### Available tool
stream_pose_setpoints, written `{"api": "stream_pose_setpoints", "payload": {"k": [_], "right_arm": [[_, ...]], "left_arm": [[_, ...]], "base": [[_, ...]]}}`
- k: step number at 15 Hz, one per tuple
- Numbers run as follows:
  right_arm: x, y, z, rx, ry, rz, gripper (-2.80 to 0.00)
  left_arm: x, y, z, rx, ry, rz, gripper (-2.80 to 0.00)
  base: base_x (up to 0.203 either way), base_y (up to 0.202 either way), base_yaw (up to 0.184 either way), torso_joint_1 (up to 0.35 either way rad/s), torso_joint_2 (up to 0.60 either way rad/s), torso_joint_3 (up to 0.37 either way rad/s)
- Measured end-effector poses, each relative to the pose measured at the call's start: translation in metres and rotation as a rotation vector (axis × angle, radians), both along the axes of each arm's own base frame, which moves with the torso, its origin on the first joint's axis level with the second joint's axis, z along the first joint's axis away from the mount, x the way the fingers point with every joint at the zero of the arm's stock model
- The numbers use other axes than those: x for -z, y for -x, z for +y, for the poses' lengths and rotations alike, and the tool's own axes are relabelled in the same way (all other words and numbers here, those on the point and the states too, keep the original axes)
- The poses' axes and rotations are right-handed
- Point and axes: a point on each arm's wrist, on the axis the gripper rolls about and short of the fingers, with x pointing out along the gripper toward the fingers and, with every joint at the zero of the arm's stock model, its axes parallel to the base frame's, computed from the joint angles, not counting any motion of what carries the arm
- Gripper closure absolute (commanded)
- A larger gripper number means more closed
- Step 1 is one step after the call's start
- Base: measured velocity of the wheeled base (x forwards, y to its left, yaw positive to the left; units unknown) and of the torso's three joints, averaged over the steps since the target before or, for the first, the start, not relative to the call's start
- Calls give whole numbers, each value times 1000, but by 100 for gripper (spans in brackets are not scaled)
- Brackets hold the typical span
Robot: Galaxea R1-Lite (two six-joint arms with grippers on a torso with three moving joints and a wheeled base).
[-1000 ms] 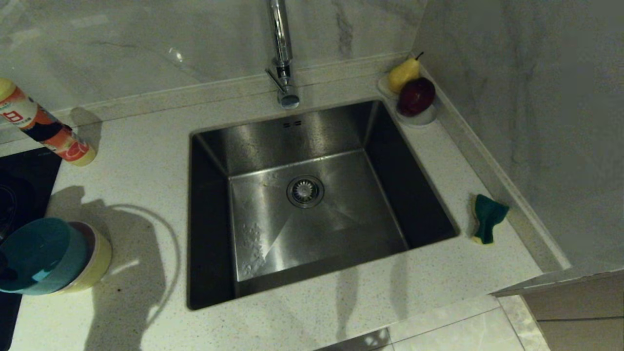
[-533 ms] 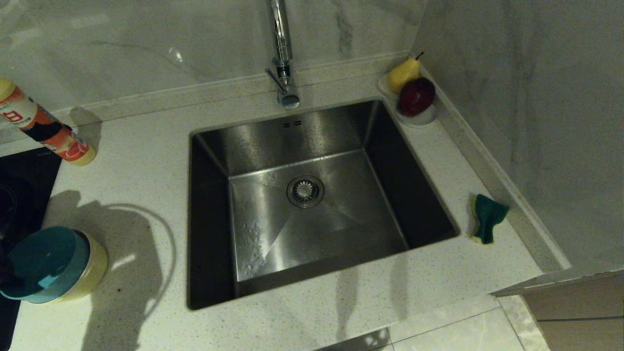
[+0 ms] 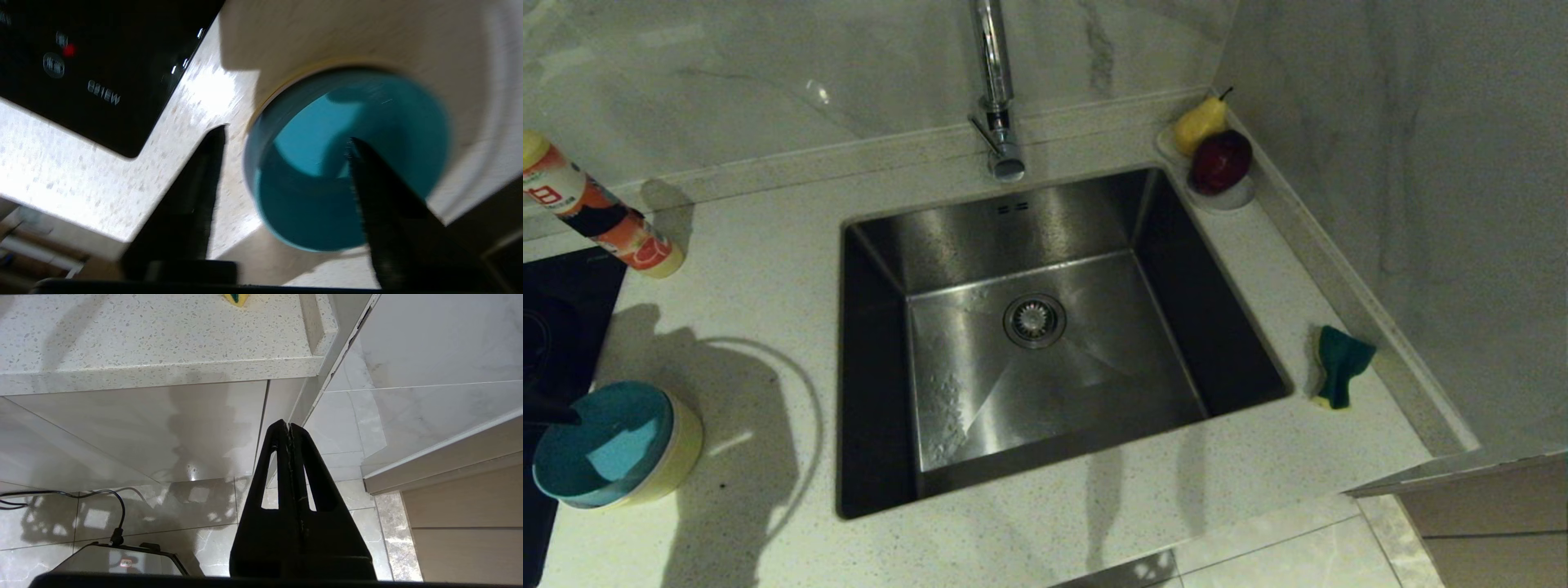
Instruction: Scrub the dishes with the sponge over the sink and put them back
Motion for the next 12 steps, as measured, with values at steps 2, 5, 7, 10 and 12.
{"api": "stream_pose_setpoints", "payload": {"k": [2,5,7,10,12], "right_arm": [[0,0,0,0,0,0,0],[0,0,0,0,0,0,0],[0,0,0,0,0,0,0],[0,0,0,0,0,0,0],[0,0,0,0,0,0,0]], "left_arm": [[-18,-1,2,-22,-26,-68,-280],[-44,-5,5,-31,-113,-184,0],[-57,-9,4,2,-179,-234,0],[-65,-28,-3,128,-317,-306,0],[-63,-44,-11,223,-414,-347,0]], "base": [[0,0,0,0,0,0],[0,0,0,0,0,0],[0,0,0,0,0,0],[0,0,0,0,0,0],[0,0,0,0,0,0]]}}
